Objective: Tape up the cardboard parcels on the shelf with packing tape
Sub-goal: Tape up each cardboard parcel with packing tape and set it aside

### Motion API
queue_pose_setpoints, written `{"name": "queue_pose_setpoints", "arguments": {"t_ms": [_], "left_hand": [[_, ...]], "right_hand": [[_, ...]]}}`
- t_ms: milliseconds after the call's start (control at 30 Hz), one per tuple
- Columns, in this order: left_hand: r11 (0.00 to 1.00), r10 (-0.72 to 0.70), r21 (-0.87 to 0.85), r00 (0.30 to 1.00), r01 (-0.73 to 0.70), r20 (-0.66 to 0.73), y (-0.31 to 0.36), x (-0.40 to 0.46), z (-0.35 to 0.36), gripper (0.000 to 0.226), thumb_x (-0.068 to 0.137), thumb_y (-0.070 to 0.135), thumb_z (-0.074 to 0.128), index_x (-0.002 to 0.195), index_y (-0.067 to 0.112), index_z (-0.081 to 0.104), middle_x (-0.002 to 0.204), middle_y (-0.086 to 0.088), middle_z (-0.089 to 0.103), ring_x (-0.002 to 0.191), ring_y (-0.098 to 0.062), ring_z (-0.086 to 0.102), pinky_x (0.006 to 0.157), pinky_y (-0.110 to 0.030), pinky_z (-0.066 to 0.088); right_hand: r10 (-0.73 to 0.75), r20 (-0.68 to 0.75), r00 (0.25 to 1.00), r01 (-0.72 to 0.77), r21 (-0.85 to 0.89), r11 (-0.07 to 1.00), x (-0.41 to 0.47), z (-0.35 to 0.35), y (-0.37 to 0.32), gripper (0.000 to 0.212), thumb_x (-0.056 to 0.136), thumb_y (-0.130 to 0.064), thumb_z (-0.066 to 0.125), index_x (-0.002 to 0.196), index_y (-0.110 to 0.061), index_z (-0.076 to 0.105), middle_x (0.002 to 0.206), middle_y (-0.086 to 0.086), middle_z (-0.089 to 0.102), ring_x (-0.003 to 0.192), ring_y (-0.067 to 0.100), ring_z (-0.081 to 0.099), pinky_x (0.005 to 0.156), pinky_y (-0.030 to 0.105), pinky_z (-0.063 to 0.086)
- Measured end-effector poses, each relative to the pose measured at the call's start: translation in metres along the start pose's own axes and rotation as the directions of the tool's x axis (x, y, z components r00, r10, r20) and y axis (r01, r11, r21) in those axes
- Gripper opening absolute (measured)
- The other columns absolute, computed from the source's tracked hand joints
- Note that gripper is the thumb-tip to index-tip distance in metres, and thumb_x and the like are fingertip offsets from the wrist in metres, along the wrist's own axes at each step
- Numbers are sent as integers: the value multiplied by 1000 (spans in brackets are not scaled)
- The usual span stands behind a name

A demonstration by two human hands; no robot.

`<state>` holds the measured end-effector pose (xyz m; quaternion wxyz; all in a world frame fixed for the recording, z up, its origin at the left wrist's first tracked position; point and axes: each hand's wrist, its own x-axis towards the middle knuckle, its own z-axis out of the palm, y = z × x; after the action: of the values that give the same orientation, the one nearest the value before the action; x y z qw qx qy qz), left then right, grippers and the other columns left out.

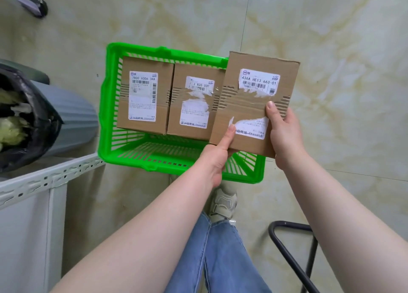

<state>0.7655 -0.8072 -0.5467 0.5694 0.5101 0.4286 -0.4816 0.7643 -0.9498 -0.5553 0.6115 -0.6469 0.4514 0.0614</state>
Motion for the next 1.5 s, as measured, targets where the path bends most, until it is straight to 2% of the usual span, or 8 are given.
{"name": "queue_pose_setpoints", "arguments": {"t_ms": [167,300,767,900,1000,1133,1333,1500], "left_hand": [[1000,11,-2,1000,-11,-18,0,-4,4,80,68,66,67,126,12,61,114,-6,72,100,-14,67,68,-23,36],[999,6,-32,1000,-6,-16,1,-2,-1,56,86,56,63,124,14,62,112,-6,73,97,-11,67,65,-23,36],[997,67,-31,994,-70,-80,-11,8,-4,65,79,60,69,123,12,61,113,-3,72,100,-17,69,67,-23,44],[995,99,-21,993,-100,-65,-14,11,-4,90,59,73,77,123,11,63,113,-3,72,104,-19,69,89,-32,51],[993,113,-13,993,-114,-39,-13,9,-3,78,67,67,72,120,11,65,110,-3,73,101,-18,70,80,-28,50],[990,90,110,996,-90,3,-4,-4,-7,118,43,88,70,133,13,57,124,-1,67,116,-20,63,100,-36,41],[935,285,248,953,-252,-105,20,-30,-27,103,77,52,77,157,19,20,157,-2,34,141,-19,36,112,-32,30],[867,496,169,846,-469,-197,59,-58,-77,62,83,45,73,136,19,57,126,8,62,119,-8,56,98,-20,41]], "right_hand": [[-12,25,1000,13,-62,998,0,-2,-4,29,99,-32,55,124,-18,59,114,-3,70,105,13,67,98,41,52],[-13,51,999,17,-76,997,3,5,-9,24,99,-31,56,121,-21,60,112,-5,70,104,12,67,97,39,52],[-6,87,996,17,-121,992,1,1,0,25,99,-30,56,120,-18,60,112,-3,70,103,12,67,96,37,52],[-16,86,996,28,-141,990,2,1,1,26,99,-31,56,121,-17,60,113,-4,70,104,12,67,98,41,51],[-40,71,997,49,-121,991,-2,0,-3,28,98,-34,57,121,-19,60,113,-4,70,104,12,67,99,42,51],[-87,5,996,87,-124,989,-12,-1,-14,38,90,-43,58,121,-19,61,112,-5,70,104,12,67,99,43,51],[-85,-55,995,75,-164,984,-37,6,-30,50,83,-53,54,122,-23,61,114,-7,70,107,11,65,100,46,49],[-135,106,985,152,-172,973,-48,68,-55,46,89,-45,54,127,-21,58,118,-7,68,110,10,63,103,42,47]]}}
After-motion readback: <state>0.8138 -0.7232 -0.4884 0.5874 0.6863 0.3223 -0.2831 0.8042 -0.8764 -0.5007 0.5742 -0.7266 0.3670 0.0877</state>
